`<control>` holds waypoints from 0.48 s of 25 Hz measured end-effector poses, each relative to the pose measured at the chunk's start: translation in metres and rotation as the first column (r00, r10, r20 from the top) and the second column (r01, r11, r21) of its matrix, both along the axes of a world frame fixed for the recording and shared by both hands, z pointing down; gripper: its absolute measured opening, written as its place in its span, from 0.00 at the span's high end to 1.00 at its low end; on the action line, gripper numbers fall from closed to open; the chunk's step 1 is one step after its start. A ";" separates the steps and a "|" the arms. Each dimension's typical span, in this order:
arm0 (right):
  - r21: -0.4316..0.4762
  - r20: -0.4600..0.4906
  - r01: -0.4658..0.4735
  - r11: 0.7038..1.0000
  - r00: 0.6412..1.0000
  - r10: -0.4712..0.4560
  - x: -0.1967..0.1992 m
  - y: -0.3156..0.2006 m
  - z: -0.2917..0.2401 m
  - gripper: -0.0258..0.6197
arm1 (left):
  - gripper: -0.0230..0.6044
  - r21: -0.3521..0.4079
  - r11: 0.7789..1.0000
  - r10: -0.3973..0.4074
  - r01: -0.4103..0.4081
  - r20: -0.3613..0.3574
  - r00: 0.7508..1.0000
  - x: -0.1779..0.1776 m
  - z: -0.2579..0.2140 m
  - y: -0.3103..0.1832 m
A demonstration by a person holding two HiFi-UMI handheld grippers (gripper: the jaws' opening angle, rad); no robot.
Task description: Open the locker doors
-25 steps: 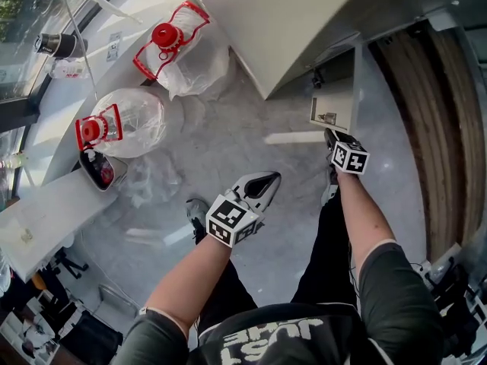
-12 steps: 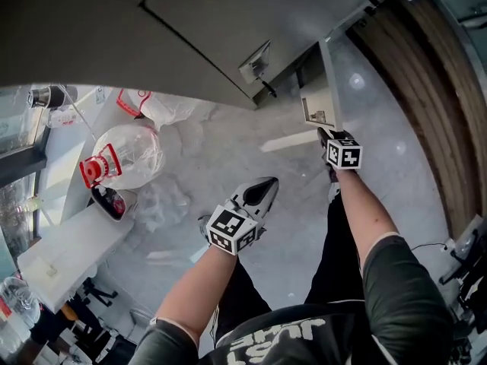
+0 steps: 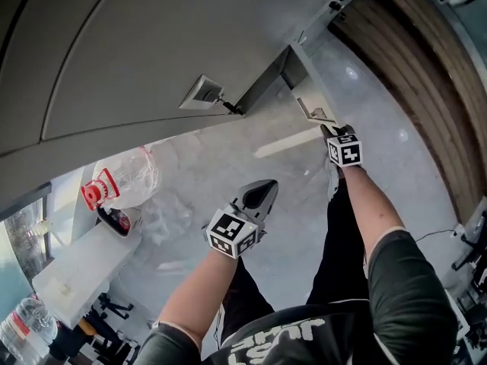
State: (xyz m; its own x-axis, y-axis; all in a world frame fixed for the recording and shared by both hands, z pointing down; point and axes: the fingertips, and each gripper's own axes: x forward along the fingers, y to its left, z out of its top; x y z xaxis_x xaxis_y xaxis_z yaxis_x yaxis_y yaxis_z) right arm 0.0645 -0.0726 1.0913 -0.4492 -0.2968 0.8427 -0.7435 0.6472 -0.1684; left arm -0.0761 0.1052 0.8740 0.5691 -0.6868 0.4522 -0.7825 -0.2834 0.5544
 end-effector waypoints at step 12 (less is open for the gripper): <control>0.069 -0.072 0.084 0.994 0.994 -0.079 0.019 -0.054 -0.009 0.79 | 0.95 -0.010 0.997 0.071 -0.071 0.017 0.997 0.026 -0.003 -0.023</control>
